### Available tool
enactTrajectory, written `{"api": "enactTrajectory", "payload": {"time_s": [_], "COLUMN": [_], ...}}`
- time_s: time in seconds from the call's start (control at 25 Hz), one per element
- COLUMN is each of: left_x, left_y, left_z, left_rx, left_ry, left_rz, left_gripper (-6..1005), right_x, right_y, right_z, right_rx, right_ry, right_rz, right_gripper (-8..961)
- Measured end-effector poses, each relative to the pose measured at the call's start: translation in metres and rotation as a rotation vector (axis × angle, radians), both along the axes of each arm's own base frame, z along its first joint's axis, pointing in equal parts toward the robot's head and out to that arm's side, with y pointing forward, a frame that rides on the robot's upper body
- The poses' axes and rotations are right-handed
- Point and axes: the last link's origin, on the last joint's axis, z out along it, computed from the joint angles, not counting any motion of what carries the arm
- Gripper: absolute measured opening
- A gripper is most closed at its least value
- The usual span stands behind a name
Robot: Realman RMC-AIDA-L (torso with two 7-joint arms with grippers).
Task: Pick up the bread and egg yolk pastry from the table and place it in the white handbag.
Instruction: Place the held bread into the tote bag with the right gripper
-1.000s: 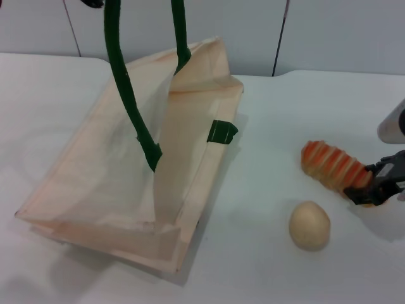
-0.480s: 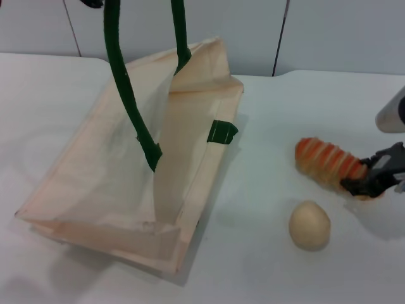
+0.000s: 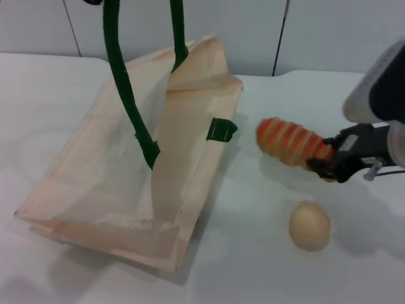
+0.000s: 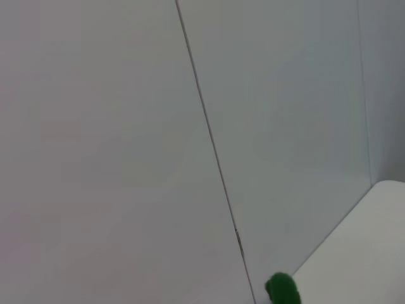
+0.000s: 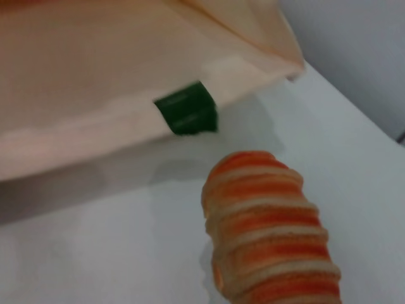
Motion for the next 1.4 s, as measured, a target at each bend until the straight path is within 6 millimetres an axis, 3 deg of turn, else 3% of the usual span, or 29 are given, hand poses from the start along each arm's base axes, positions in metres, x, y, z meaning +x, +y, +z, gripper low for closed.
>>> {"api": "enactTrajectory", "payload": {"time_s": [0.48,0.56,0.84,1.4], "left_x": [0.004,0.004,0.003,0.004], "left_y": [-0.001,-0.001,-0.001,-0.001], "left_z": [0.0,0.0,0.0,0.0], "left_rx": [-0.004,-0.004,-0.009,-0.004], "left_ry": [-0.01,-0.008,-0.002,0.009], "left_rz": [-0.025,-0.028,-0.031,-0.047], "left_gripper": [122,122,122,122], "right_x": [-0.042,-0.043,-0.034,-0.04], "right_y": [-0.016,-0.017,-0.019,-0.027], "right_z": [-0.004,-0.002,0.002,0.006], "right_rx": [-0.027,-0.023,-0.02,-0.018], "right_ry": [0.062,0.06,0.051,0.053], "right_rz": [0.116,0.118,0.088,0.115], "right_gripper": [405,358,349,329]}}
